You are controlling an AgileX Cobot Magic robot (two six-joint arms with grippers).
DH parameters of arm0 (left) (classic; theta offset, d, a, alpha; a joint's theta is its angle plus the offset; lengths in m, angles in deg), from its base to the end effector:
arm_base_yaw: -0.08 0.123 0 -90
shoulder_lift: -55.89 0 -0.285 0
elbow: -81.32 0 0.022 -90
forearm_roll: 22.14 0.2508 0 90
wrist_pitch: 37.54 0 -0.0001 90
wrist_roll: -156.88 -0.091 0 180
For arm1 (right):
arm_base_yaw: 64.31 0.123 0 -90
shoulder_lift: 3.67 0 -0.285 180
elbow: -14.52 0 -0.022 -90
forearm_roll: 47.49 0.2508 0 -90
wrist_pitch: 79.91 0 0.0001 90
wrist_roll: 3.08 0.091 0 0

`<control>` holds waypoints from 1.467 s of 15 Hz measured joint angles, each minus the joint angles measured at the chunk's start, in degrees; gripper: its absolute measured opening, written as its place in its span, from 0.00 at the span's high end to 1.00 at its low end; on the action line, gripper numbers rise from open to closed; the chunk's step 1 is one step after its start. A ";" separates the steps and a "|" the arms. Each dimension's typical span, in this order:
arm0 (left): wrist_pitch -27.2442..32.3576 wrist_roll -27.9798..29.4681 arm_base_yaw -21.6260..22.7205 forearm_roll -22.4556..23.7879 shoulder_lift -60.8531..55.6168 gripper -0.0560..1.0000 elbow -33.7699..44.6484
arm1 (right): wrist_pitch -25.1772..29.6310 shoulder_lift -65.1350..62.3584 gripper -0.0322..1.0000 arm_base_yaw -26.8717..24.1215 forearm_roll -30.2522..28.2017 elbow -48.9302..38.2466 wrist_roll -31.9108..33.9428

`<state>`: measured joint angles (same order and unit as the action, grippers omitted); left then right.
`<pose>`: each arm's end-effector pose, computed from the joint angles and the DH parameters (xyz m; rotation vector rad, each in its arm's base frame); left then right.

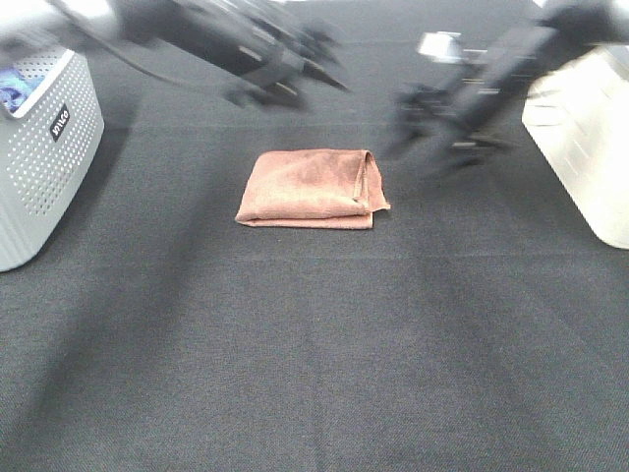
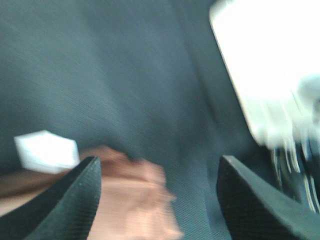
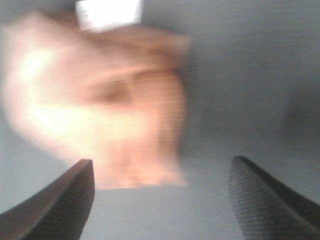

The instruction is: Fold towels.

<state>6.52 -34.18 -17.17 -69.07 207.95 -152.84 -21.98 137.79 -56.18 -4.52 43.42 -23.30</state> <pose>0.5230 -0.2109 0.1920 0.1000 2.3736 -0.9942 0.4735 0.1208 0.1540 -0.1884 2.7618 0.9267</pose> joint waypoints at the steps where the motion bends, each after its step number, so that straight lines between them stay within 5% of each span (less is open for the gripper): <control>1: 0.97 -0.11 1.83 0.57 -0.23 0.35 0.00 | 0.06 0.00 0.28 1.49 3.04 0.00 -1.55; 6: 6.65 -0.11 7.39 1.55 -0.40 0.35 0.00 | -2.29 4.64 0.28 4.30 22.17 0.97 -11.69; 11: 9.17 -0.11 7.39 1.89 -0.40 0.35 0.00 | -3.50 10.94 0.28 0.92 22.17 3.95 -12.83; 18: 10.20 -0.11 7.39 2.23 -0.40 0.35 0.00 | -5.16 10.71 0.28 -3.72 13.87 4.30 -12.32; 22: 13.29 -0.80 7.62 5.96 -4.41 0.35 0.00 | -3.38 2.75 0.28 -3.90 -5.67 4.35 -2.06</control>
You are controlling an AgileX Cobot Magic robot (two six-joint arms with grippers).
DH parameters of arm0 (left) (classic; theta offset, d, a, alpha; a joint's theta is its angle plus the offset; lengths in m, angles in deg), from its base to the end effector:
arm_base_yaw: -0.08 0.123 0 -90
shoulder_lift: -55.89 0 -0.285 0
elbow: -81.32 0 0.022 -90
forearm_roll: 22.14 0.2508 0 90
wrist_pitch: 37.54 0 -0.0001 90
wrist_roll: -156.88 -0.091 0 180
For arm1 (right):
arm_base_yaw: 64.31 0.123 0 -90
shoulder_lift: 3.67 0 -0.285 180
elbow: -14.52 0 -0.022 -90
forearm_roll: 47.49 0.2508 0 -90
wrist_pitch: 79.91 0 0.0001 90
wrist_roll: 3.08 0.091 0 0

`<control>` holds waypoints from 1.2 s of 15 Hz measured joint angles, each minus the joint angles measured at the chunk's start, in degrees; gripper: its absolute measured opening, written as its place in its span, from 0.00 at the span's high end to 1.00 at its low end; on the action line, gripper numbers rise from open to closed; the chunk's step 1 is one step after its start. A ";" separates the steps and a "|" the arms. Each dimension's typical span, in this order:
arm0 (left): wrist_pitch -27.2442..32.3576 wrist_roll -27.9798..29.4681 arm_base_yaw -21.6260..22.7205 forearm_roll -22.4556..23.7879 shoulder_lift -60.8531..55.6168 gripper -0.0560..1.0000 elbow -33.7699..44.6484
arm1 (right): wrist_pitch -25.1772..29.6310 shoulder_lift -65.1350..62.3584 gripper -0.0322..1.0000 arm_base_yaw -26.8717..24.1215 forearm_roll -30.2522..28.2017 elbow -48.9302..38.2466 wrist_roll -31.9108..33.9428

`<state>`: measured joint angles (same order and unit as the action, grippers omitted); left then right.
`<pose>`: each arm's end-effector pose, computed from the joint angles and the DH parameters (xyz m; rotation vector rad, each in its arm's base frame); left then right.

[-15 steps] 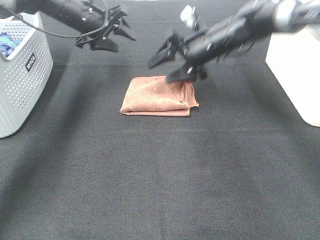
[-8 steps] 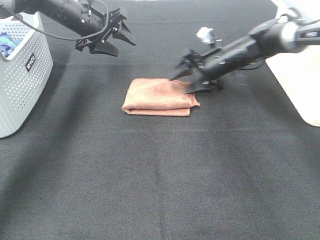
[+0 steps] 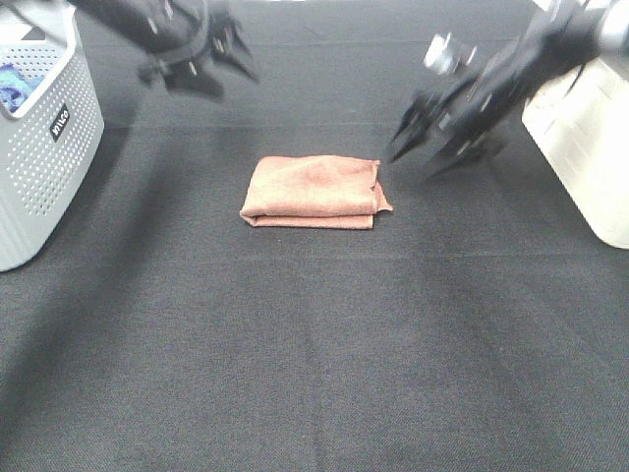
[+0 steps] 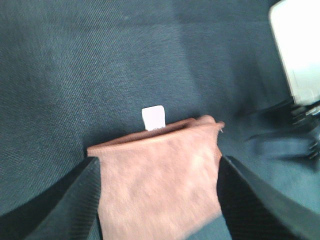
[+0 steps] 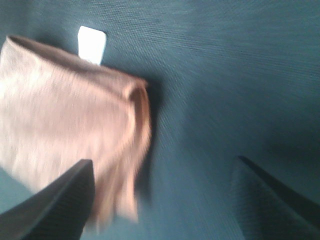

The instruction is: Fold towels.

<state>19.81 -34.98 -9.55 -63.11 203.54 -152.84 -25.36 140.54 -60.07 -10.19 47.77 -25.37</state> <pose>0.5218 -0.1395 0.2214 0.1705 2.4902 -0.8968 0.4967 0.0819 0.1465 -0.1956 2.7095 0.7407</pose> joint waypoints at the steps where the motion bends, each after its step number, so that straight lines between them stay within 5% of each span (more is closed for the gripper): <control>1: 1.66 -0.69 0.06 1.38 -1.38 0.35 0.00 | 1.83 -2.75 0.28 0.40 -4.47 0.11 2.58; 4: 8.02 2.01 0.06 7.91 -5.90 0.35 -0.11 | 9.22 -9.57 0.28 1.43 -11.97 0.11 7.79; 6: 11.92 6.19 0.06 16.44 -9.91 0.35 -0.11 | 14.27 -13.81 0.28 1.83 -15.87 0.11 11.63; 11: 12.03 9.63 -4.47 36.61 -26.30 0.35 7.45 | 14.90 -27.10 0.28 1.89 -26.07 -8.59 15.13; 13: 12.03 9.97 -5.90 38.39 -30.25 0.35 11.57 | 14.95 -31.05 0.28 1.89 -27.44 -11.57 15.18; 18: 12.20 14.04 -8.88 39.99 -51.28 0.34 41.88 | 13.87 -53.40 0.28 1.89 -28.82 -33.52 16.50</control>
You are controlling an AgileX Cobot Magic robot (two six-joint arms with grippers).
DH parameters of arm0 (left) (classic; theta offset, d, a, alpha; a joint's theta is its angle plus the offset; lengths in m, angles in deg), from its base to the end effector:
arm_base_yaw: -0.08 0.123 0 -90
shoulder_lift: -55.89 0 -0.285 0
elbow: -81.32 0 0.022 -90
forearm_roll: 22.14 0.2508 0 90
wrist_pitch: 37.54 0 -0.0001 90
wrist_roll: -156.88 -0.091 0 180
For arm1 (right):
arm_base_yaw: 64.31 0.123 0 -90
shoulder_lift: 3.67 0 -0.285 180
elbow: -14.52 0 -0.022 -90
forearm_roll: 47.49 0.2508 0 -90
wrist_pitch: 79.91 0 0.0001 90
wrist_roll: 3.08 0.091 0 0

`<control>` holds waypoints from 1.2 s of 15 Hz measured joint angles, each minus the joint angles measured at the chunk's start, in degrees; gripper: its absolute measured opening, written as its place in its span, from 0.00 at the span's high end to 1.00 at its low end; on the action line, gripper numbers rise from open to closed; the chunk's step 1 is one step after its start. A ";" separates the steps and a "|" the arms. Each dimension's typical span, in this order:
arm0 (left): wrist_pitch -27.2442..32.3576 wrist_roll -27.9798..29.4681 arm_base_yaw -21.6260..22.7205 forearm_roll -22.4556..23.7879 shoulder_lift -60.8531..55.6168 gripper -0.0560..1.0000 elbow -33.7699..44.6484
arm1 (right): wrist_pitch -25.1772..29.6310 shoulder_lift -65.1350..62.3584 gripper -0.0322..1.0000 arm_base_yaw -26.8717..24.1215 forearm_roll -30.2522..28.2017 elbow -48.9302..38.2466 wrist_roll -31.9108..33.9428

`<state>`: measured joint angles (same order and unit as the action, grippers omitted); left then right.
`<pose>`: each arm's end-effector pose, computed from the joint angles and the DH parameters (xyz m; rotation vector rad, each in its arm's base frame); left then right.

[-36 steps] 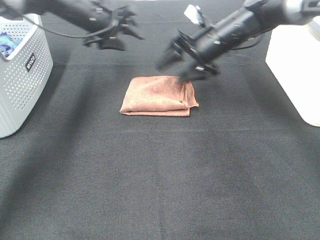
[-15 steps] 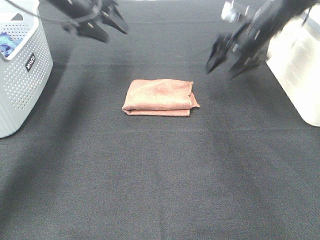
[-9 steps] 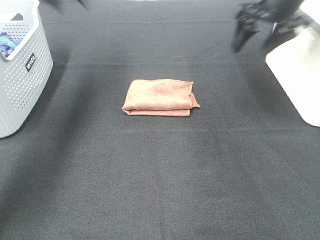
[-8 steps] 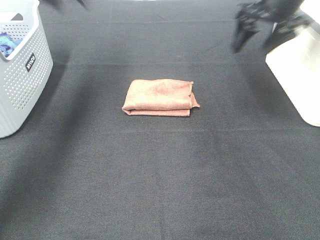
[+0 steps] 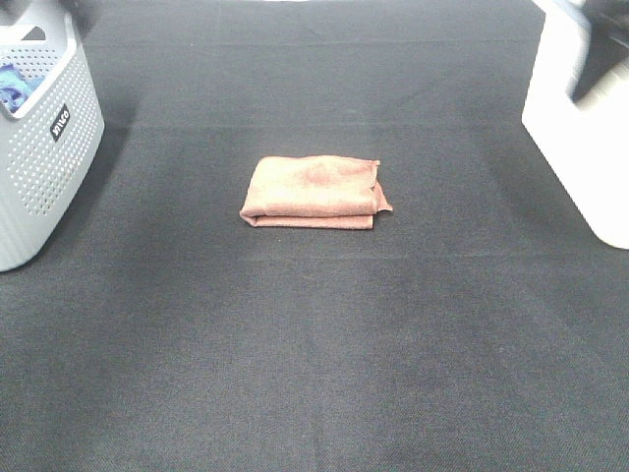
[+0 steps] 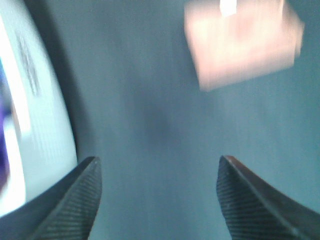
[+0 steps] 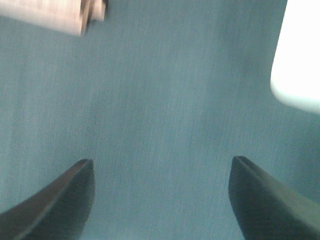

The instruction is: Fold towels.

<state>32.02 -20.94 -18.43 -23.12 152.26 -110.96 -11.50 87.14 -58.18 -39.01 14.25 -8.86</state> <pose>0.3021 -0.1027 0.3724 0.3789 2.6622 -0.1361 0.2840 0.0431 0.3409 -0.2472 2.7664 0.2067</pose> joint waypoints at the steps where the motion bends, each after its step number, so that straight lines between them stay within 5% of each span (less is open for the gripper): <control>1: -0.06 0.74 0.00 0.11 -3.90 0.34 6.13 | -0.74 -3.90 0.28 0.00 0.11 -4.58 0.00; 5: -0.63 1.72 0.00 0.52 -25.38 0.34 32.14 | -4.81 -22.92 0.28 0.00 -0.11 -27.27 0.00; 6: -0.63 1.72 0.00 0.52 -25.38 0.34 32.14 | -4.81 -22.92 0.28 0.00 -0.11 -27.27 0.00; 11: -3.67 1.66 0.00 0.52 -52.77 0.34 56.15 | -6.30 -48.36 0.28 0.00 -0.97 -47.27 -0.52; 18: -8.77 -9.00 0.00 -2.52 -69.16 0.34 60.73 | -7.16 -65.83 0.28 0.00 -0.92 -47.67 -4.87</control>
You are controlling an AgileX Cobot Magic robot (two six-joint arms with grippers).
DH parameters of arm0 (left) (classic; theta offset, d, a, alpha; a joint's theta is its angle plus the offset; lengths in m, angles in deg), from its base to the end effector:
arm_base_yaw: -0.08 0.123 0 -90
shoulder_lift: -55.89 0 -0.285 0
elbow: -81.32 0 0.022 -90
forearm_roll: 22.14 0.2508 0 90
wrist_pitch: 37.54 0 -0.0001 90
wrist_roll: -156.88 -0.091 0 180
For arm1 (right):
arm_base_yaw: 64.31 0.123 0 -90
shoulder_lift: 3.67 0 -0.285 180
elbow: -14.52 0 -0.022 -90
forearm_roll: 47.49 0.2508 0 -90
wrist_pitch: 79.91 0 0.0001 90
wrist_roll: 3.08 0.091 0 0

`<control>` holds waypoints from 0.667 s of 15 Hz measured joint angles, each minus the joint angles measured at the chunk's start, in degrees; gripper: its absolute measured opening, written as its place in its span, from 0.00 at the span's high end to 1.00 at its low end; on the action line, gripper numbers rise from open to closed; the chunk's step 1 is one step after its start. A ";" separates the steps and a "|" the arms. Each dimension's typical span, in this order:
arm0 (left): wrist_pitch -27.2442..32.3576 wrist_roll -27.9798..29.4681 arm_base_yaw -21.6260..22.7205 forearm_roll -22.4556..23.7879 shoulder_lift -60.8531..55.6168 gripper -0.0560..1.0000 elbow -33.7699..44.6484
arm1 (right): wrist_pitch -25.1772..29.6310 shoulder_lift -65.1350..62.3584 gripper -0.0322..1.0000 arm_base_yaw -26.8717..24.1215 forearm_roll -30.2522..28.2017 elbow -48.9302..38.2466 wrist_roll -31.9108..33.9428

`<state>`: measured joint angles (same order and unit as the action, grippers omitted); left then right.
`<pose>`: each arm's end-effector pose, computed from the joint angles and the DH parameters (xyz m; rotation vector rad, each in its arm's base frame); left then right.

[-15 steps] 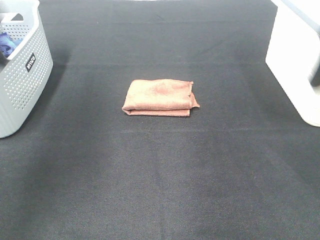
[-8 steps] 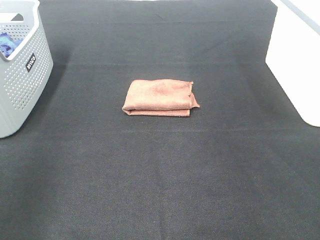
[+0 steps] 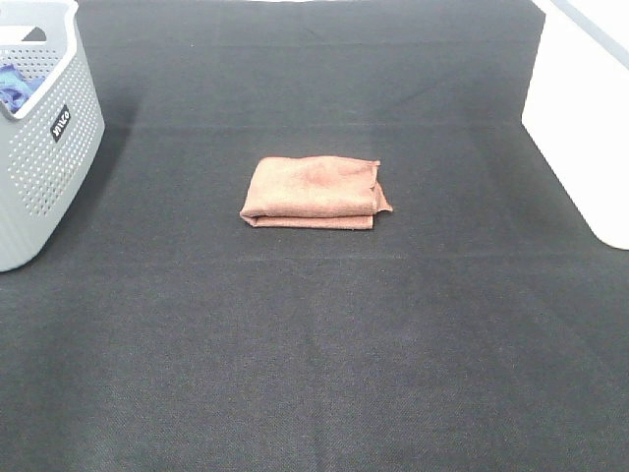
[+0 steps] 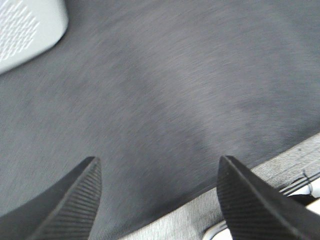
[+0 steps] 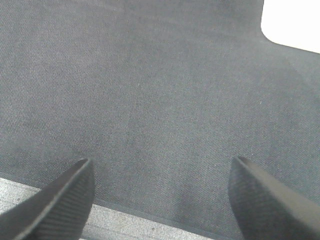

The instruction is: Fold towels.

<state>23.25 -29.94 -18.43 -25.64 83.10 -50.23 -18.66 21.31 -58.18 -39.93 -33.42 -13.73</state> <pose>0.0427 -0.0194 0.2709 0.5133 2.3304 -0.1745 0.0386 0.0147 0.2752 -0.3239 2.3125 0.1276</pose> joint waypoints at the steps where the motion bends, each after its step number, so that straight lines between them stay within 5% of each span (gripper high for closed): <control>1: -0.06 -0.57 0.00 -0.11 0.00 0.34 0.00 | 0.00 0.00 0.28 0.00 0.00 0.00 0.00; 10: -0.11 -0.80 0.29 -0.57 0.00 0.34 0.00 | 0.06 -0.46 0.28 0.00 0.11 0.00 0.00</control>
<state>23.14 -30.74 -18.14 -26.21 83.10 -50.23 -18.60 20.85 -58.18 -39.82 -33.42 -13.73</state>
